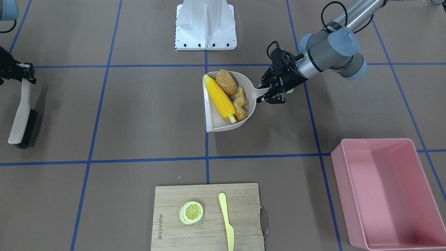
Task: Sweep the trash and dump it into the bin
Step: 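Lift the loaded dustpan with the left gripper over the pink bin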
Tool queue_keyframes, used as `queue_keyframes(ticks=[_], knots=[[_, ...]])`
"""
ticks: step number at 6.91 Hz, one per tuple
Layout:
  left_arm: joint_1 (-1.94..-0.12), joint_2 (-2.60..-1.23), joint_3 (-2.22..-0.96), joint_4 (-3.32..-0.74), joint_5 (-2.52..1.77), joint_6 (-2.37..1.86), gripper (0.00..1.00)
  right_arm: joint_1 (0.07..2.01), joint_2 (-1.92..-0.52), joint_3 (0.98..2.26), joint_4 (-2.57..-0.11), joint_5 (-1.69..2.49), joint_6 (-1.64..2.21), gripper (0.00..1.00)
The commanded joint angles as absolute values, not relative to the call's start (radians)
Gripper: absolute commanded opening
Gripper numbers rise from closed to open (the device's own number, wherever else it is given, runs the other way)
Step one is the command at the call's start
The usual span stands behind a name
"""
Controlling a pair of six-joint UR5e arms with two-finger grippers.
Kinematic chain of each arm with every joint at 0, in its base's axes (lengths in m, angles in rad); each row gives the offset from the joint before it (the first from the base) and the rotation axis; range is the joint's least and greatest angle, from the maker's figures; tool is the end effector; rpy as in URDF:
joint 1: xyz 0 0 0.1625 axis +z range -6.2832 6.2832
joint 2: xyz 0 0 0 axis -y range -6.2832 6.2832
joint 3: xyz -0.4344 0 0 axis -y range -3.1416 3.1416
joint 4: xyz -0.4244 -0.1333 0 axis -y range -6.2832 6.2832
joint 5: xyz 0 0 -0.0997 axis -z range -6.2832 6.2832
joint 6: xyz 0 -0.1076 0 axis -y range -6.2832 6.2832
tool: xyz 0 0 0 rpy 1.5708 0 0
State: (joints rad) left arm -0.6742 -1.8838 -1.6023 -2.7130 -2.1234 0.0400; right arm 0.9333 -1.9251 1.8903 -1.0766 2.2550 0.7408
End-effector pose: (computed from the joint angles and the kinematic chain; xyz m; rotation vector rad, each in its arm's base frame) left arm 0.4464 -0.4551 0.3408 1.2052 1.0731 1.1473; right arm -0.1855 -0.3601 0.6152 -0.0867 -0.7984 -0.0594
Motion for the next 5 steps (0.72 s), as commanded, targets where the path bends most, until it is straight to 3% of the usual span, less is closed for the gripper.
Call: queue_keyframes(ticks=[1, 3, 5], knots=[[-0.763, -1.876, -1.624, -2.724, -2.022, 0.020, 0.00, 0.934, -1.925, 1.887, -1.077, 2.258, 0.741, 0.00], [-0.871, -1.862, -1.626, -2.730, -2.034, -0.136, 0.00, 0.933, -1.924, 1.885, -1.081, 2.269, 0.741, 0.00], [-0.946, -1.760, -1.626, -2.824, -2.031, -0.388, 0.00, 0.931, -1.919, 1.882, -1.085, 2.269, 0.741, 0.00]])
